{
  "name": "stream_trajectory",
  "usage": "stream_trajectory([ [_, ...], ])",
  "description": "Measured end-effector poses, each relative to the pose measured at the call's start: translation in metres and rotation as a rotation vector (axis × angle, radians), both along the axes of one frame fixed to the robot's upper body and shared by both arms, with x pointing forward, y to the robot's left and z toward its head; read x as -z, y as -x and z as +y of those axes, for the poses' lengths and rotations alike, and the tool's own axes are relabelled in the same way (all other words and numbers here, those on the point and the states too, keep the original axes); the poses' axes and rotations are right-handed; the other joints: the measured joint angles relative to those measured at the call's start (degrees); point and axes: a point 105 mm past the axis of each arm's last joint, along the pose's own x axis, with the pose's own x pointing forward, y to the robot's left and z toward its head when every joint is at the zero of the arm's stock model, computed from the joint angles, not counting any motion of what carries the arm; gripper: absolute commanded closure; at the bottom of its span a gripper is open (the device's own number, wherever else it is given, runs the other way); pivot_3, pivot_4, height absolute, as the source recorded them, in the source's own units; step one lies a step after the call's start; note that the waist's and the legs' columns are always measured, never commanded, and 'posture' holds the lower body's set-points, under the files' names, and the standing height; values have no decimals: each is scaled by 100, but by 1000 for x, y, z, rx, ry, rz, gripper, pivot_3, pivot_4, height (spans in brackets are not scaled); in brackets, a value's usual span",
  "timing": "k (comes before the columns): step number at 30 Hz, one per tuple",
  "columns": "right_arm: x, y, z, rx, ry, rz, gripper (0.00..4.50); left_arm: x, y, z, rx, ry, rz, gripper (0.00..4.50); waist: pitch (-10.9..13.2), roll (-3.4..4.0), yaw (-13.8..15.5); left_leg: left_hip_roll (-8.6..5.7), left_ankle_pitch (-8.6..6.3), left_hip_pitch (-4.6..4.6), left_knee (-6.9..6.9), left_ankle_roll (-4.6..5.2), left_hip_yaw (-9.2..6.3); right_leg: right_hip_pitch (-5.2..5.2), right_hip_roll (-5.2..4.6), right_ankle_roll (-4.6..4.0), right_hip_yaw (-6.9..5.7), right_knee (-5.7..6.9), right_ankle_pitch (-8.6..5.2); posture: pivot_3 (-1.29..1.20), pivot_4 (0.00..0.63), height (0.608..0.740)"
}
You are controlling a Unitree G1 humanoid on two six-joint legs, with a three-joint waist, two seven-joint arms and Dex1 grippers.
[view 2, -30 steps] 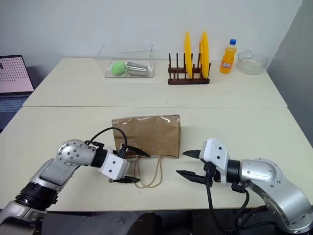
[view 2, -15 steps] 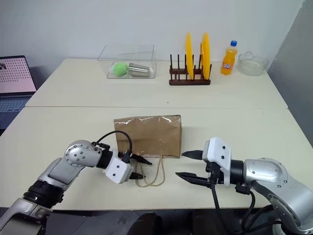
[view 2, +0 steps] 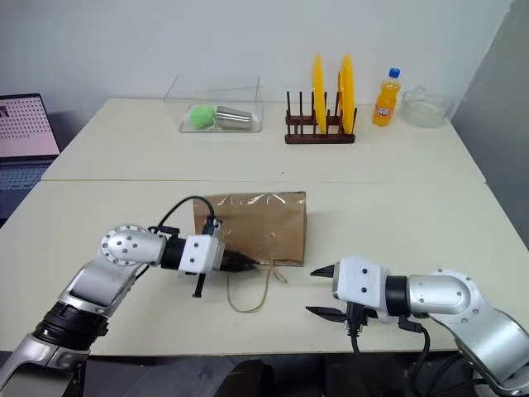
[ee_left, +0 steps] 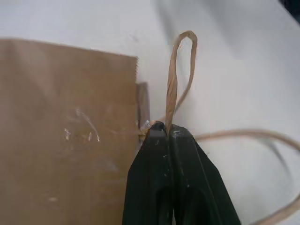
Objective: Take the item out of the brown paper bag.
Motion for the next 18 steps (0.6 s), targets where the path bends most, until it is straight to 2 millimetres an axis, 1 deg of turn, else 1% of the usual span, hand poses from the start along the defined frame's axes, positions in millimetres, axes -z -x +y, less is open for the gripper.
stream_trajectory([
  [2, 1, -1, 10, -60, 4, -54, 1696, -10, -1, -4, -17, 34, 25, 4478, 0, 0, -5, 0, 0, 0, 0, 0, -2, 0, 2, 0, 0, 0, 0, 0, 150, 740],
  [5, 12, -5, 21, -151, 60, -150, 1696, -19, -7, -9, -49, 84, 51, 4478, 0, -1, 0, 0, 0, -2, 1, -1, -2, 0, 2, 1, -1, -2, -1, 0, 150, 740],
  [8, 24, -15, 28, -203, 120, -266, 1696, -26, -12, -11, -72, 100, 53, 4478, 0, -1, 3, -1, 1, -2, 2, -1, 1, -1, 2, 1, 3, -2, -1, 0, 150, 740],
  [10, 28, -19, 33, -219, 129, -313, 1696, -26, -13, -9, -79, 99, 55, 4478, 0, -2, 7, 0, 1, -1, 2, -2, 0, -2, 3, 0, 5, 0, -1, 0, 150, 740],
  [12, 28, -27, 46, -224, 112, -376, 1696, -25, -14, -7, -84, 96, 58, 4478, 0, -2, -13, 1, 2, -1, 2, -3, 2, -7, 5, 0, 11, 7, -1, 0, 150, 740],
  [14, 29, -29, 57, -231, 100, -406, 1696, -25, -13, -6, -81, 93, 58, 4478, 0, -2, -5, 1, 2, -1, 2, -4, 2, -10, 4, -1, 11, 13, -1, 0, 150, 740],
  [18, 41, -34, 66, -227, 119, -428, 1696, -23, -12, -3, -81, 81, 66, 4478, 0, -2, 11, -3, 2, -3, 3, -3, 4, -10, 2, -2, 13, 11, -1, 0, 150, 740],
])
